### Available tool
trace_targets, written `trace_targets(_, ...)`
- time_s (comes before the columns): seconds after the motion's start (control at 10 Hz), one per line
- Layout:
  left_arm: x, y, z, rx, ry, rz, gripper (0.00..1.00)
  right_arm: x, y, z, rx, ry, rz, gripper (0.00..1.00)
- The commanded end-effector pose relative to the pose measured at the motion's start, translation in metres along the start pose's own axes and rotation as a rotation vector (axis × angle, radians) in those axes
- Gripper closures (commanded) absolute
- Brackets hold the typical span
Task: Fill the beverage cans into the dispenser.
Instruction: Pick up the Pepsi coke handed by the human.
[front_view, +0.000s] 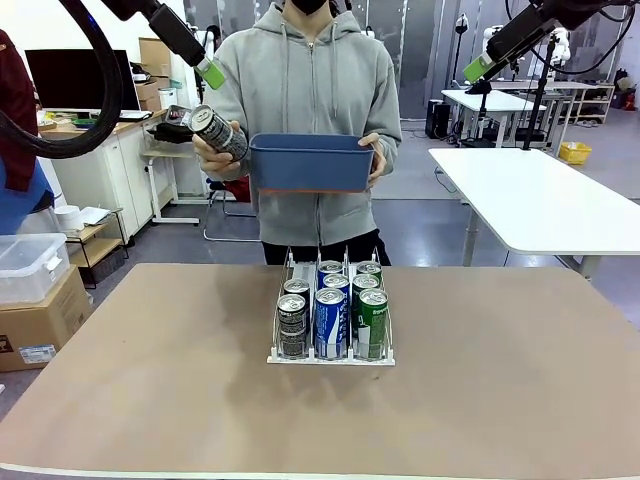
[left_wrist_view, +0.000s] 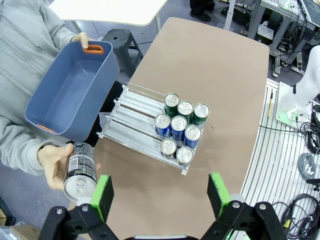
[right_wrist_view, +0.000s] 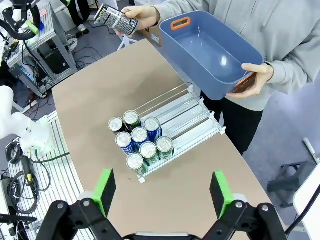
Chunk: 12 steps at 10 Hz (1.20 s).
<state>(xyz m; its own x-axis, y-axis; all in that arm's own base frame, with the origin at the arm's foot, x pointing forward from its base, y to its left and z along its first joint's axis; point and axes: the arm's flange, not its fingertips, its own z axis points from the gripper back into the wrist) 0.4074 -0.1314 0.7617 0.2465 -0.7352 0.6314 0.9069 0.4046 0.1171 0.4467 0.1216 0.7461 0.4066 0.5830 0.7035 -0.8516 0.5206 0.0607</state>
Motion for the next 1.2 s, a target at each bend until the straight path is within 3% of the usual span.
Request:
trace_targets(0.0,-0.0019,-0.0025,0.0011,-0.015,-0.005,0.017,0.00,0.0015,-0.0016,0.0011,0.002,-0.001,0.001,0.00)
trace_targets(1.1,-0.0019,-0.0025,0.0011,-0.015,-0.005,0.017,0.00,0.0015,-0.0016,0.0011,0.002,-0.001,0.001,0.00)
